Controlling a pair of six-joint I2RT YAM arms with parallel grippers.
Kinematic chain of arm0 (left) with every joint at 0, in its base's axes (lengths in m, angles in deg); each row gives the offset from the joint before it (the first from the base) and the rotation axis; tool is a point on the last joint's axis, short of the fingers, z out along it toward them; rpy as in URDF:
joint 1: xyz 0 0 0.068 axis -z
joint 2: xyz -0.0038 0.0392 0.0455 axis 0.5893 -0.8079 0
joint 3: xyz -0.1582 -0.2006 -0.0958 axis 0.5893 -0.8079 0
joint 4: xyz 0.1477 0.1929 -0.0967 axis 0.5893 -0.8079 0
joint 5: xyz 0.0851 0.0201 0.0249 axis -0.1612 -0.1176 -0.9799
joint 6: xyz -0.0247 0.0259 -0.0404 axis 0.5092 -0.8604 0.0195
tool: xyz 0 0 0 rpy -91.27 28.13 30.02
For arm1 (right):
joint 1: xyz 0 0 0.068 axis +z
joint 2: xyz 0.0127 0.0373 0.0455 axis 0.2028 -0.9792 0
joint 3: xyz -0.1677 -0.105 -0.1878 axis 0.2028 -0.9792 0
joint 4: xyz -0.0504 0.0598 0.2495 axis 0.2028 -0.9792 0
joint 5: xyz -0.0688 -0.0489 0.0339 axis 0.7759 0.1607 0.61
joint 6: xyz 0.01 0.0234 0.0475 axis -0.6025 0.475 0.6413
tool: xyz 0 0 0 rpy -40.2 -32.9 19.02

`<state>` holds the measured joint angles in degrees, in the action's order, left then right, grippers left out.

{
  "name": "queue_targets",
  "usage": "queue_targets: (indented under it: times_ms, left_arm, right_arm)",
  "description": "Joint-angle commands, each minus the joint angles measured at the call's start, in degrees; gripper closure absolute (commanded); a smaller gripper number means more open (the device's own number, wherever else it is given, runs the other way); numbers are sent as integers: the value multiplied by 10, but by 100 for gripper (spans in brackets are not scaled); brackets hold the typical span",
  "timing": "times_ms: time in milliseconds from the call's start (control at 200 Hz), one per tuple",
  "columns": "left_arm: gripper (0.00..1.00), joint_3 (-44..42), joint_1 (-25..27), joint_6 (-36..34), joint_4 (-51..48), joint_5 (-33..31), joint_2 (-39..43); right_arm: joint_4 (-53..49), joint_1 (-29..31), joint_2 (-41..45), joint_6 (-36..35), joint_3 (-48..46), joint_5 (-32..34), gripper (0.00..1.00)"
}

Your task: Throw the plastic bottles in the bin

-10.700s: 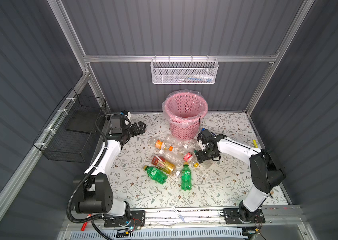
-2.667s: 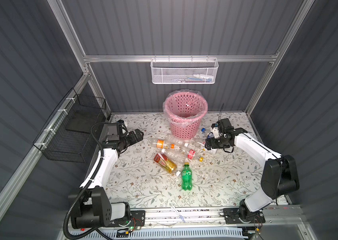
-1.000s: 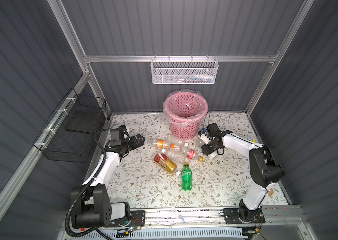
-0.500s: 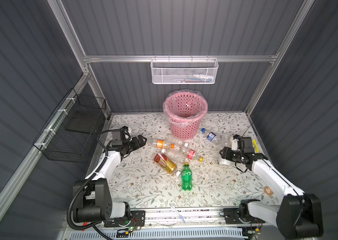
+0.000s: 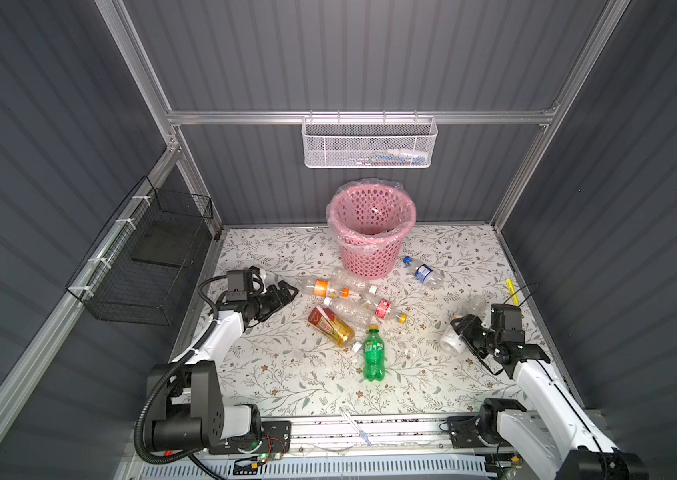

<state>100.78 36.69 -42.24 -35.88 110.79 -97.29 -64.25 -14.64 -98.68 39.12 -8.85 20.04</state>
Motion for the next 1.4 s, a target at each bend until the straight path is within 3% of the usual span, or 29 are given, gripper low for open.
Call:
queue_targets:
  times_ms: [0, 110, 190, 250, 300, 340, 420, 595, 705, 815, 1031, 1241, 1396]
  left_arm:
    - [5, -13, 18, 26, -1, -6, 35]
    - [4, -27, 35, 48, -23, -27, 76]
    - [3, -37, 62, 70, -38, -49, 111]
    - [2, -47, 86, 86, -54, -68, 137]
    - [1, -61, 99, 103, -63, -71, 157]
    - [1, -78, 102, 117, -64, -71, 173]
    - [1, -97, 102, 130, -79, -94, 198]
    - [0, -81, 103, 111, -120, -98, 204]
    - [0, -44, 103, 81, -133, -161, 196]
    - [0, -16, 98, 65, -103, -177, 149]
    - [0, 69, 34, 12, -61, -159, 39]
    - [0, 168, 32, -58, -78, -213, -41]
    - [0, 221, 33, -104, -140, -270, -76]
  right_arm:
    - [31, 24, -56, 1, 194, -55, 42]
    - [21, 111, -189, 7, 487, -73, 38]
    - [-1, 147, -289, 29, 699, -122, 2]
    - [-63, 150, -334, 22, 811, -99, 1]
    - [-82, 146, -341, 7, 837, -43, 1]
    - [-74, 131, -335, 13, 825, -14, 1]
    - [-14, 90, -312, 56, 757, -50, 1]
    - [84, 35, -253, 100, 596, -44, 1]
    - [106, 10, -230, 111, 522, -60, 1]
    - [95, 5, -206, 81, 459, -61, 1]
    - [35, 5, -157, -5, 343, -40, 1]
    - [63, 5, -131, 1, 236, -46, 1]
    - [79, 5, -144, 1, 228, -69, 1]
